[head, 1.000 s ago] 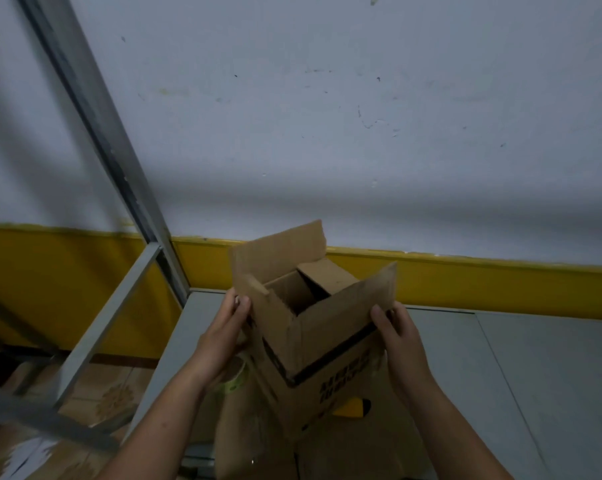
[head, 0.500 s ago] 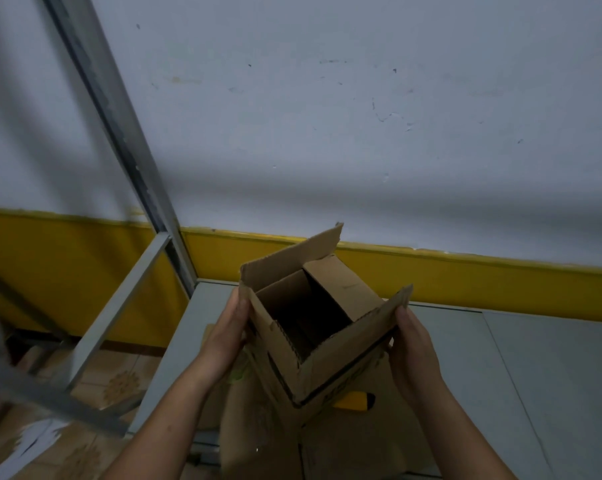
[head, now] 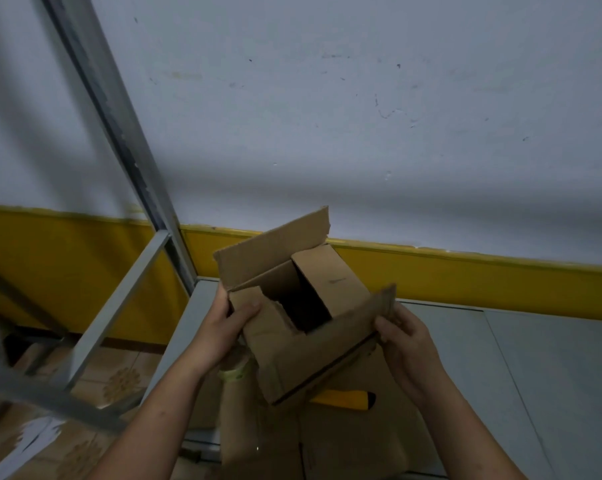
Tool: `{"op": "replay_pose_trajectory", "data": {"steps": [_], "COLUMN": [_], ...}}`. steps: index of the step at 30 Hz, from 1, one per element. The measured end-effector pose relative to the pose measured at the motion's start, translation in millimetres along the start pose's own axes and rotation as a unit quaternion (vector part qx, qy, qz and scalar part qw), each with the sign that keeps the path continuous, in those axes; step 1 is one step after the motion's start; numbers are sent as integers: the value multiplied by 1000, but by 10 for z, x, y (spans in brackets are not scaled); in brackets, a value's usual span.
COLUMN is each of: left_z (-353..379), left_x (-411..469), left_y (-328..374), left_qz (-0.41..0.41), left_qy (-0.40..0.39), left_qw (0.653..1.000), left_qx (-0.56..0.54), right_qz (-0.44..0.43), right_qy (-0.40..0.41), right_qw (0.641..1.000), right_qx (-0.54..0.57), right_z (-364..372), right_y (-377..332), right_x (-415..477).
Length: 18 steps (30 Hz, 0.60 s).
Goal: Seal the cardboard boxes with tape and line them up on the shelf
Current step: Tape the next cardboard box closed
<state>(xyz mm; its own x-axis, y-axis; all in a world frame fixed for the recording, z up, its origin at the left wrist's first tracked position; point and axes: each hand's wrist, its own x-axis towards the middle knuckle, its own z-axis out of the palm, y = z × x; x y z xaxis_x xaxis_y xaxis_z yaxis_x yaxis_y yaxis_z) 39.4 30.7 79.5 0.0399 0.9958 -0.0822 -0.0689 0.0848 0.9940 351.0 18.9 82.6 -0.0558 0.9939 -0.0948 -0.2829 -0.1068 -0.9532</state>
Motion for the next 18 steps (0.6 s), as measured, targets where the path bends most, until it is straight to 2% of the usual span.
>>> {"op": "replay_pose_trajectory", "data": {"steps": [4, 8, 13, 15, 18], "left_z": [-5, 95, 164, 220, 293], "left_x": [-10, -13, 62, 90, 126], "left_y": [-48, 12, -1, -42, -110], "left_qz": [-12, -78, -19, -23, 16], "left_qy": [-64, -52, -33, -10, 116], "left_qw": [996, 995, 997, 998, 991], "left_qx": [65, -20, 72, 63, 62], "right_qz": [-17, -15, -22, -28, -27], "right_qy": [96, 132, 198, 213, 217], "right_qw": [994, 990, 978, 973, 971], "right_qx": [-42, -43, -55, -82, -97], "right_z": [52, 13, 78, 109, 143], "right_y": [-5, -7, 50, 59, 42], "right_x": [77, 184, 318, 370, 413]}}
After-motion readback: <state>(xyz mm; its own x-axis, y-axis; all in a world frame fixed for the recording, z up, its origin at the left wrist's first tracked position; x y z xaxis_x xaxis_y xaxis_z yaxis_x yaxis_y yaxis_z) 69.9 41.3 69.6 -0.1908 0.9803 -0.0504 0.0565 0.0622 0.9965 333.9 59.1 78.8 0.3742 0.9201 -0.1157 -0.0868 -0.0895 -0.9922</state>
